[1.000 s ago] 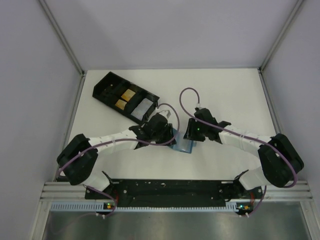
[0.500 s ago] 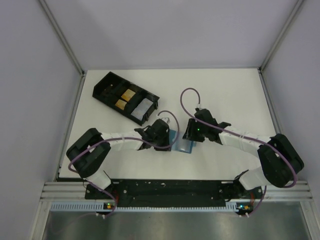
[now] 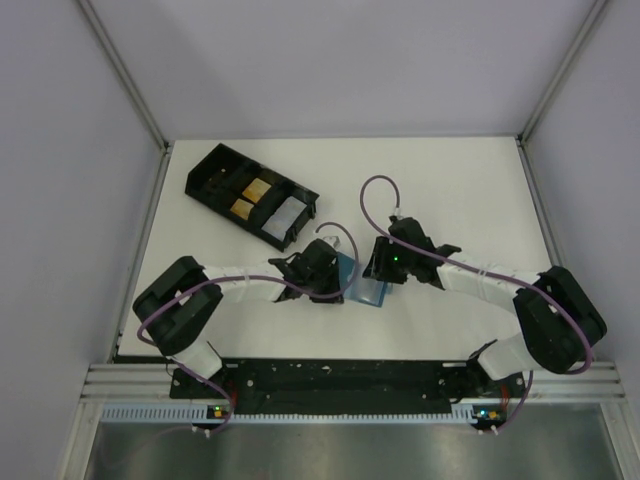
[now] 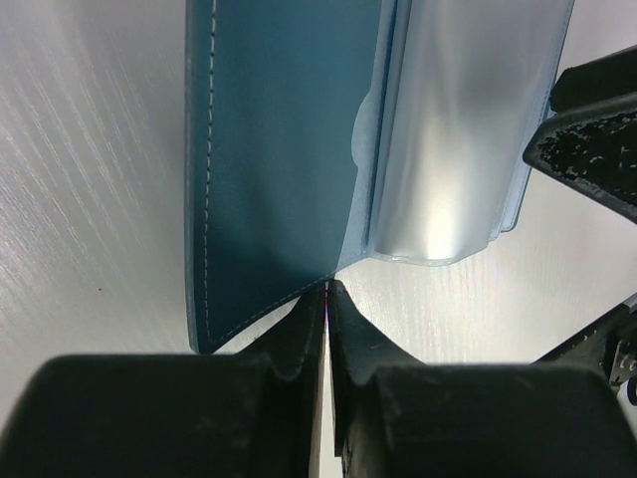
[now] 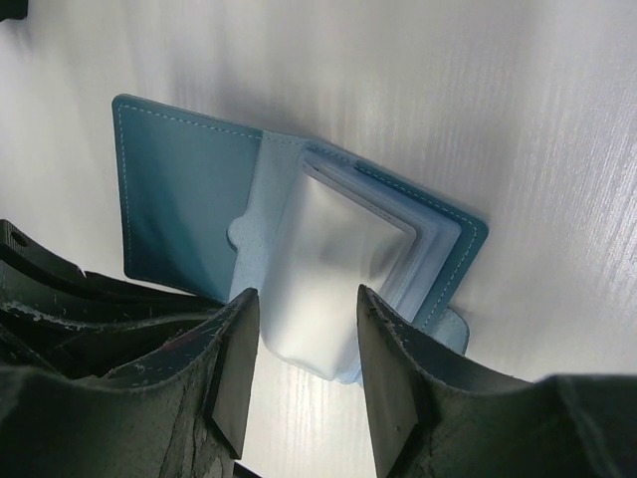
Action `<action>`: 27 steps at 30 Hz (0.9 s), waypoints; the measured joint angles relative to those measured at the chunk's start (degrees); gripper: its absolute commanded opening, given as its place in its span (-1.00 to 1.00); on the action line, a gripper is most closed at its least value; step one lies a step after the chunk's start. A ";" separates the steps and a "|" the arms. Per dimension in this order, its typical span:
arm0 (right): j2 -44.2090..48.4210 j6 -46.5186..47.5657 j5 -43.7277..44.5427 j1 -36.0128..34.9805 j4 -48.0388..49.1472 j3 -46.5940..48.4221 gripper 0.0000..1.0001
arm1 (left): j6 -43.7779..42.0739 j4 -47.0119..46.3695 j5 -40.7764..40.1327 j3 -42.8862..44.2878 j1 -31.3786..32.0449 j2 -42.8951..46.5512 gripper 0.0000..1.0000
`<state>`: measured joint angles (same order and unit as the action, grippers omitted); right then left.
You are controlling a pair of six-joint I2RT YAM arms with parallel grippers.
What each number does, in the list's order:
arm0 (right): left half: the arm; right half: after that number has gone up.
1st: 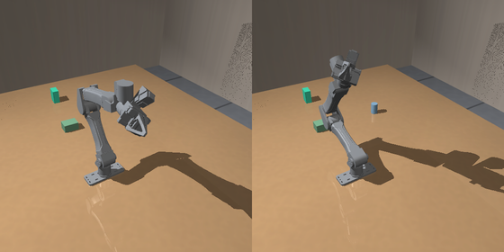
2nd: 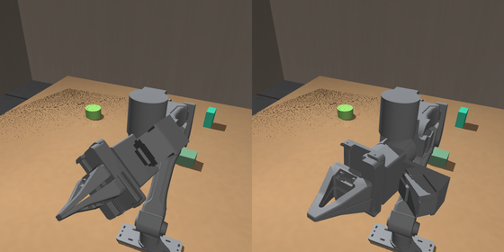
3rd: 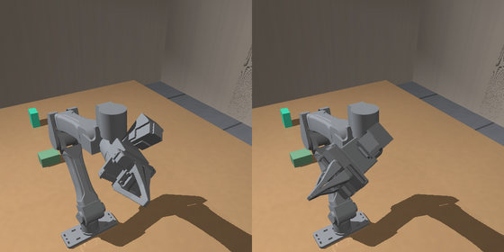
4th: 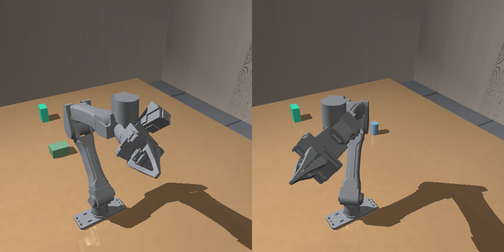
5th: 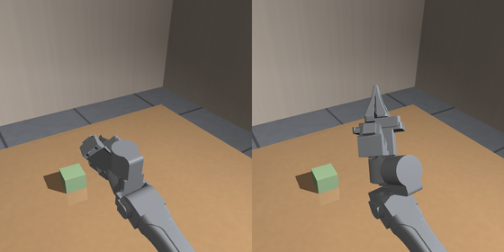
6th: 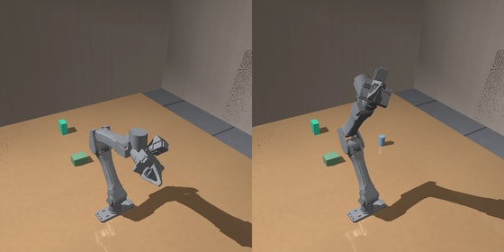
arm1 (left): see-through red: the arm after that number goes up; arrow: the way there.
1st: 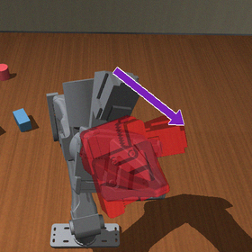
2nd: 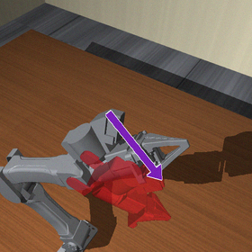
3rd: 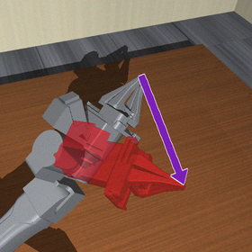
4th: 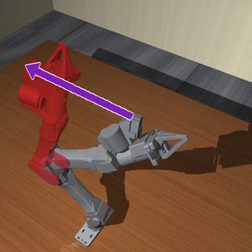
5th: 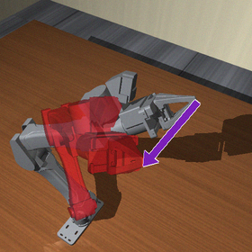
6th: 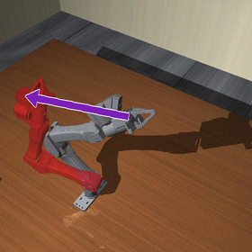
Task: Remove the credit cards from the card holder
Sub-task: Open the card holder at the center of the board.
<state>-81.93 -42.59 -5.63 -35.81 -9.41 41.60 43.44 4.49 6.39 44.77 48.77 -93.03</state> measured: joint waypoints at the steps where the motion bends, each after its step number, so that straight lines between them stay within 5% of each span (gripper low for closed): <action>1: 0.00 -0.17 0.15 0.00 -0.07 0.00 -0.12 | 0.02 -0.02 0.07 -0.02 0.00 0.00 -0.85; 15: 0.00 -1.01 2.36 0.00 -0.96 0.00 -0.12 | -0.81 2.84 1.81 2.47 -0.52 10.60 -0.49; 27: 0.00 -0.98 2.75 0.00 -0.94 0.00 -0.12 | -4.20 3.72 1.62 8.24 -5.42 3.04 -0.63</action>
<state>-81.93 -43.57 -2.87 -35.81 -10.35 41.60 39.24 8.21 8.01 53.01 43.35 -90.00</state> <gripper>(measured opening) 0.441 0.234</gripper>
